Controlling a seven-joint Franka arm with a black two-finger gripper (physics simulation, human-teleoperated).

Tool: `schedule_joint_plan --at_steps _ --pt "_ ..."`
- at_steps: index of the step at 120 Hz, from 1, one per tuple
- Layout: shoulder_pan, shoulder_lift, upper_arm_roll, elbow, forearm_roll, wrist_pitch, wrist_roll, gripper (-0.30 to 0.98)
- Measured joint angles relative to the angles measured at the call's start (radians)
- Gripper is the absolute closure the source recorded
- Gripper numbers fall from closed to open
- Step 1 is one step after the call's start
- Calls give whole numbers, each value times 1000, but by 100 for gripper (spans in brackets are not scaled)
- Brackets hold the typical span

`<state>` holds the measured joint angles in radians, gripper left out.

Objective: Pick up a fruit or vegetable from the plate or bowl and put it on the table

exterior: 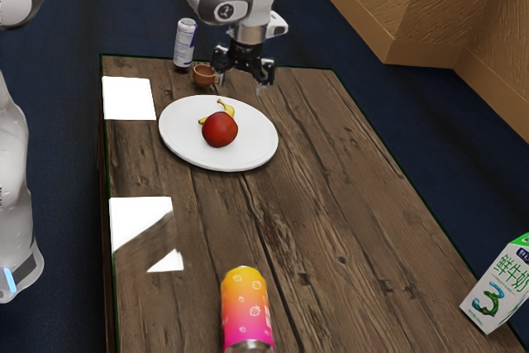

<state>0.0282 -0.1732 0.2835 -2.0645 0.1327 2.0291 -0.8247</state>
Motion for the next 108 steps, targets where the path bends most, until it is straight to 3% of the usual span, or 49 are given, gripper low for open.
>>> schedule_joint_plan --at_steps 25,108 --pt "9 50 5 -13 -25 -7 -48 0" --pt "16 95 31 -12 -13 -145 -127 0"
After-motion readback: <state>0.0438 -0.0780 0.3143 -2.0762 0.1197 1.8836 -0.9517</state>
